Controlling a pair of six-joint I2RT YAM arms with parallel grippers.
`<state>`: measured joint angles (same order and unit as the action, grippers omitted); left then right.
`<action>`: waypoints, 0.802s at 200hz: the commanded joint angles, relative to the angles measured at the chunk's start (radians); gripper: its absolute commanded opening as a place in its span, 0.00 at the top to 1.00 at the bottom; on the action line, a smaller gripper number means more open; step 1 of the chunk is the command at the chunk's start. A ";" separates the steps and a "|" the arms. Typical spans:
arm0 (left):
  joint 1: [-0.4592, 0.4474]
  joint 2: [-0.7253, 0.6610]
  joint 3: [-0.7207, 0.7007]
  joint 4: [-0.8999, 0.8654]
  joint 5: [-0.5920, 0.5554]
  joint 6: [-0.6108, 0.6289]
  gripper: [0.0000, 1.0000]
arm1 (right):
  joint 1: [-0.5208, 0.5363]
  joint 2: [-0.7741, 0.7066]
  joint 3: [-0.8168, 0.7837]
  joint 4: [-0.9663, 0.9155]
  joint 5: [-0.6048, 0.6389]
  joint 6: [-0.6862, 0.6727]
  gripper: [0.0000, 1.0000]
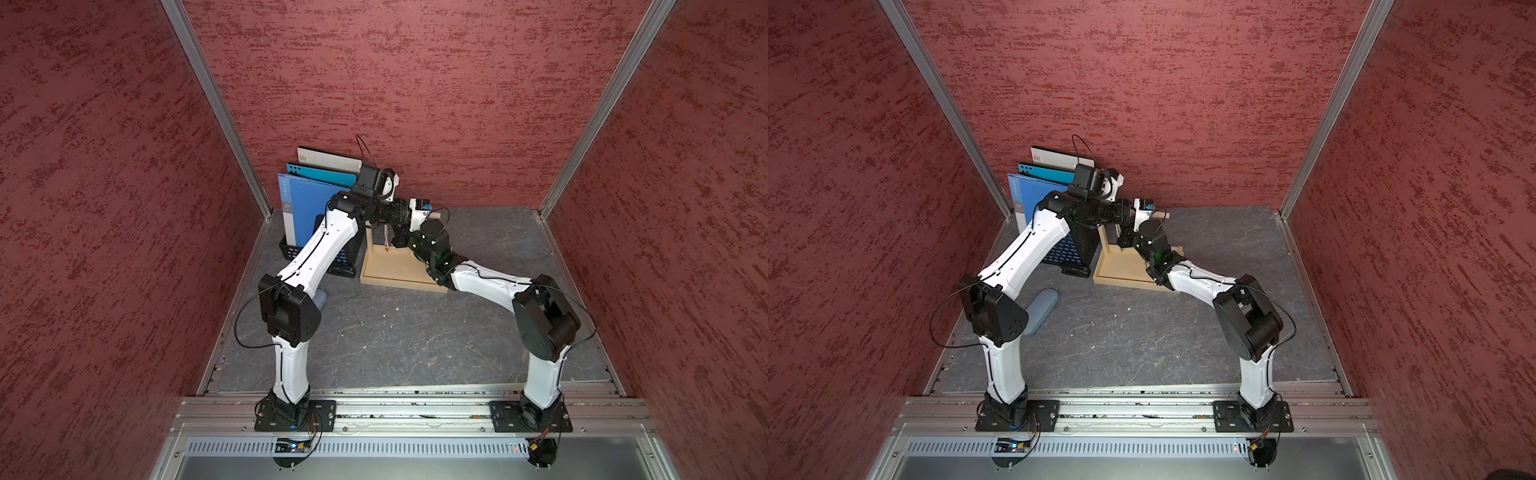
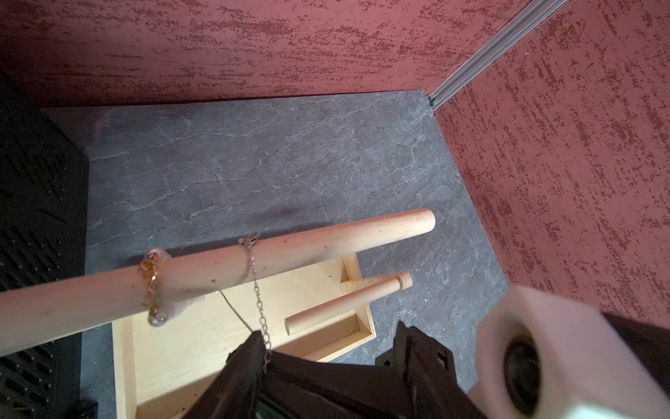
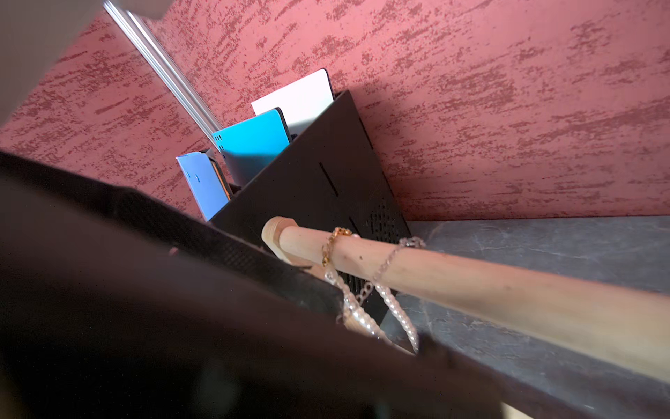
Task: Hang the necklace on the jewelry display stand
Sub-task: Hang the necklace on the stand.
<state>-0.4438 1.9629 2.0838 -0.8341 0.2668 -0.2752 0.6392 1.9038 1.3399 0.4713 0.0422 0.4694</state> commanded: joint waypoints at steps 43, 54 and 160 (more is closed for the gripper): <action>0.011 -0.066 -0.043 0.005 -0.065 0.046 0.40 | 0.001 -0.027 -0.004 -0.010 0.088 -0.012 1.00; 0.012 -0.071 -0.053 0.012 -0.065 0.047 0.40 | 0.001 -0.026 -0.001 -0.012 0.083 -0.017 1.00; 0.012 -0.073 -0.054 0.046 0.003 0.024 0.38 | 0.010 -0.053 -0.078 0.033 -0.010 -0.037 0.79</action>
<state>-0.4301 1.9003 2.0190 -0.8097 0.2394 -0.2478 0.6403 1.8957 1.3174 0.4648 0.0689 0.4522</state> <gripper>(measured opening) 0.616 0.183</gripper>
